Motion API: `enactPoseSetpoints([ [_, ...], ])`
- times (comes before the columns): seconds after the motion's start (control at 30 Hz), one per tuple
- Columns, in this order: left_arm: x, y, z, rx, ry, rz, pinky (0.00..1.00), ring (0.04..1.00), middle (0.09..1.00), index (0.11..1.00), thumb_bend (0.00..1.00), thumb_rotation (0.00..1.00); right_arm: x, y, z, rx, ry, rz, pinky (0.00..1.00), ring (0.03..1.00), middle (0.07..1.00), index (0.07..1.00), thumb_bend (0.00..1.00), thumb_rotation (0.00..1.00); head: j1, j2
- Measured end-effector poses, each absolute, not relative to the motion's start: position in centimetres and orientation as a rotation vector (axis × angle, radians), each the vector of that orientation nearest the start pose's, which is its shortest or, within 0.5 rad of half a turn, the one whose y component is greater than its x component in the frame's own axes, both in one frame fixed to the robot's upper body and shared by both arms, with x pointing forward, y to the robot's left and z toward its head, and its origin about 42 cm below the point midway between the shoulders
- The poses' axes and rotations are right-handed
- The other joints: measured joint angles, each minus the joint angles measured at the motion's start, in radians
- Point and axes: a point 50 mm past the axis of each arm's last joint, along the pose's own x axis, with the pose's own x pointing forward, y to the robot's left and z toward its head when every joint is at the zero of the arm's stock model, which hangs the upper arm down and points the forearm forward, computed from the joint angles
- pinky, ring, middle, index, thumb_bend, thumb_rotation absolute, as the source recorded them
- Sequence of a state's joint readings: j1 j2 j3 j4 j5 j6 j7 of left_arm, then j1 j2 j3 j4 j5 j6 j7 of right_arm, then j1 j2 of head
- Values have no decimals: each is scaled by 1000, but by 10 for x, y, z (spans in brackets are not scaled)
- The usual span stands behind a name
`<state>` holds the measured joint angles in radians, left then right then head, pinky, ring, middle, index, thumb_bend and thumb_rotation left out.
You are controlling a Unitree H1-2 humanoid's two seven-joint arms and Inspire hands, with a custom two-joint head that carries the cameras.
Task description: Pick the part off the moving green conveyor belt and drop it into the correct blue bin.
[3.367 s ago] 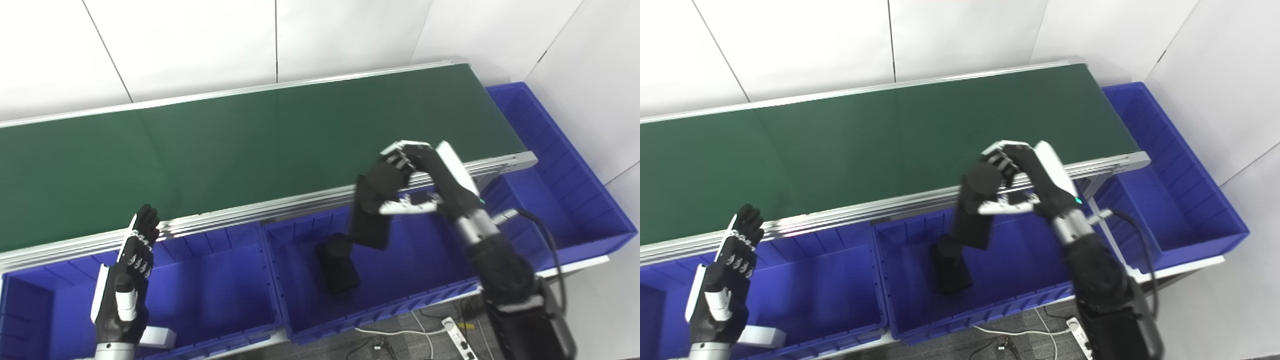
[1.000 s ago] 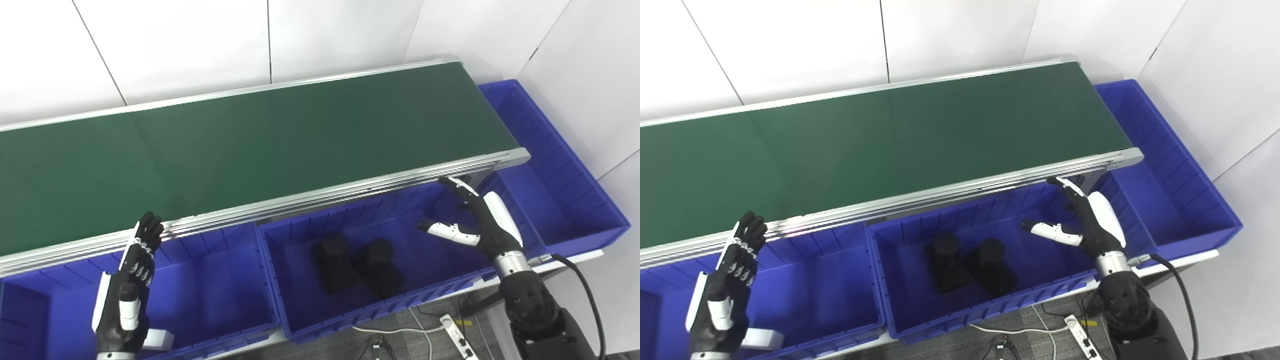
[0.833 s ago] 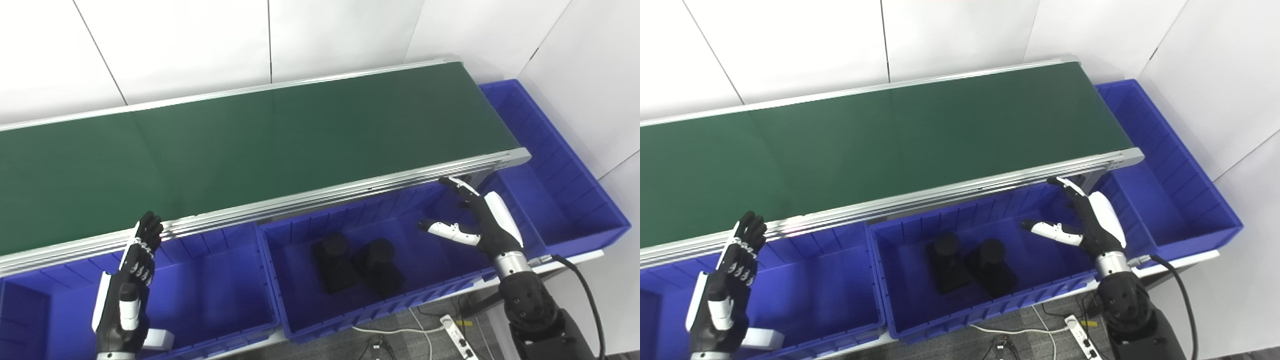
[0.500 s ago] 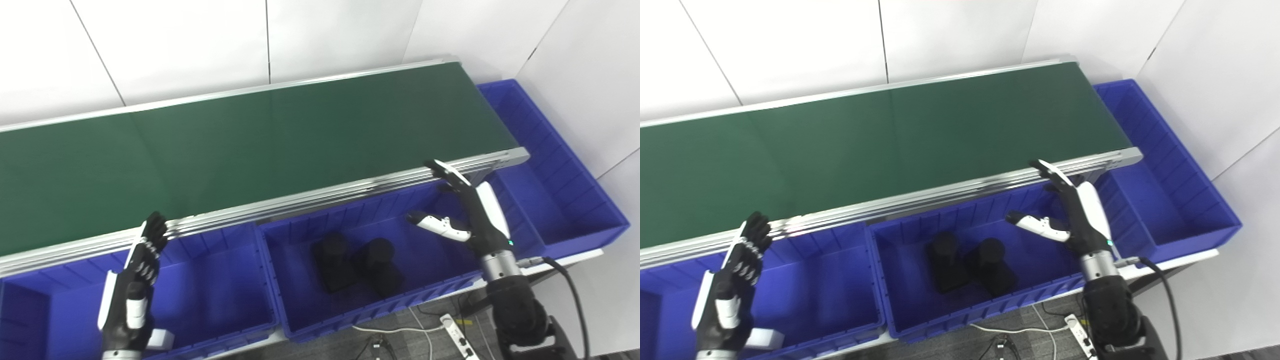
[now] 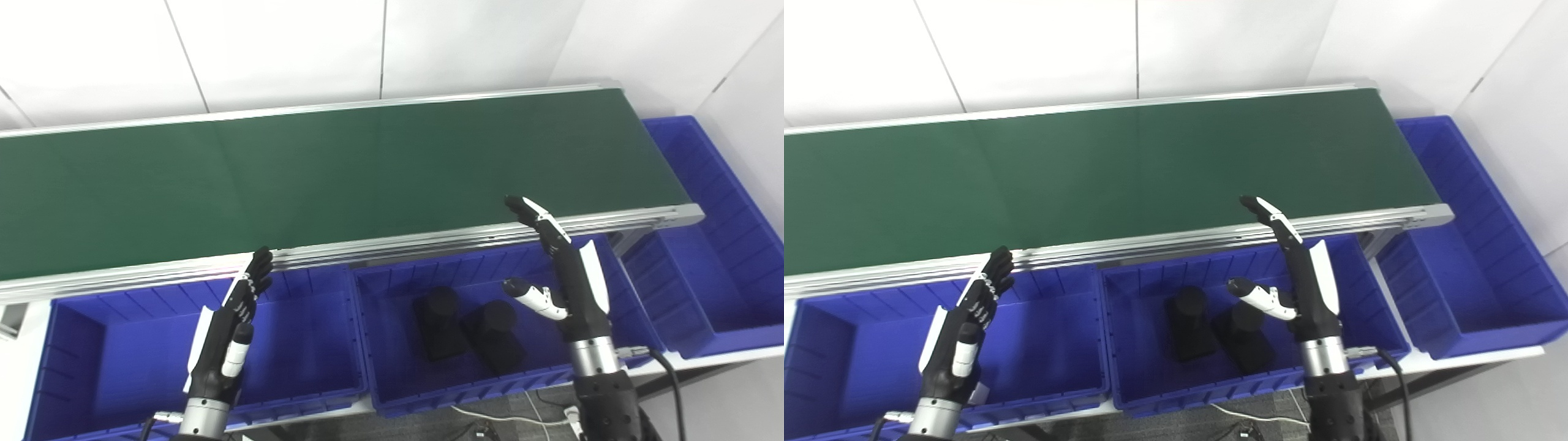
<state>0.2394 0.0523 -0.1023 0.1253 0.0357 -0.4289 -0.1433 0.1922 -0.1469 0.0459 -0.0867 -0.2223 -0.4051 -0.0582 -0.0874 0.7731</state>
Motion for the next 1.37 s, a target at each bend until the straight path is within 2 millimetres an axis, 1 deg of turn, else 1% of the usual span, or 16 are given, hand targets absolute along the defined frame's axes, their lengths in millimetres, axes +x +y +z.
enactPoseSetpoints([
  [0.03,188,204,34,74,-63,-212,906,942,944,924,812,1000,218,-241,97,-333,-302,63,856,881,879,851,902,905,8,-3],
  [0.07,188,203,34,83,-63,-215,906,942,943,922,809,1000,220,-236,95,-332,-299,81,857,884,884,856,902,919,8,-3],
  [0.1,187,201,34,89,-63,-218,914,947,945,924,822,1000,222,-229,92,-329,-295,109,875,903,898,861,919,937,30,-14],
  [0.2,187,199,34,101,-64,-223,925,955,948,924,848,1000,226,-212,80,-308,-268,172,922,937,919,873,947,961,40,-17],
  [0.23,187,198,34,101,-64,-223,925,955,948,924,850,1000,227,-208,75,-295,-255,187,924,939,920,873,949,962,40,-17],
  [0.27,187,198,34,103,-63,-219,926,956,948,923,858,1000,227,-204,69,-277,-235,201,926,938,921,874,952,968,55,-21],
  [0.4,186,197,33,124,-64,-216,911,947,945,921,821,1000,224,-197,50,-229,-163,233,929,944,933,894,938,988,61,-26],
  [0.47,186,197,33,136,-65,-217,907,945,945,920,811,1000,222,-195,44,-219,-139,247,932,946,932,894,928,996,66,-32],
  [0.6,185,197,33,155,-65,-231,907,943,944,917,817,1000,219,-187,32,-208,-97,277,936,946,936,895,926,1000,69,-37],
  [0.67,184,195,31,168,-62,-240,902,938,942,916,814,1000,217,-182,30,-196,-89,290,935,943,934,893,921,1000,80,-46],
  [0.83,182,190,26,189,-52,-241,910,928,934,914,805,1000,216,-167,28,-175,-84,315,935,942,928,894,915,1000,95,-54],
  [0.93,181,188,24,192,-46,-238,907,928,931,910,813,1000,213,-165,23,-173,-63,322,943,951,941,908,917,1000,106,-61],
  [1.13,180,189,23,198,-45,-232,909,932,933,904,829,1000,211,-170,18,-158,-41,311,944,943,941,912,912,1000,107,-67],
  [1.2,179,189,23,202,-43,-238,921,937,936,905,840,1000,211,-172,18,-154,-37,310,946,946,941,910,916,1000,109,-69],
  [1.33,178,188,21,202,-40,-242,907,929,928,898,845,1000,210,-171,18,-149,-36,311,952,948,945,916,924,1000,112,-72],
  [1.37,177,187,21,201,-37,-241,908,929,928,898,848,1000,210,-171,18,-146,-36,311,952,949,946,918,925,1000,115,-78],
])
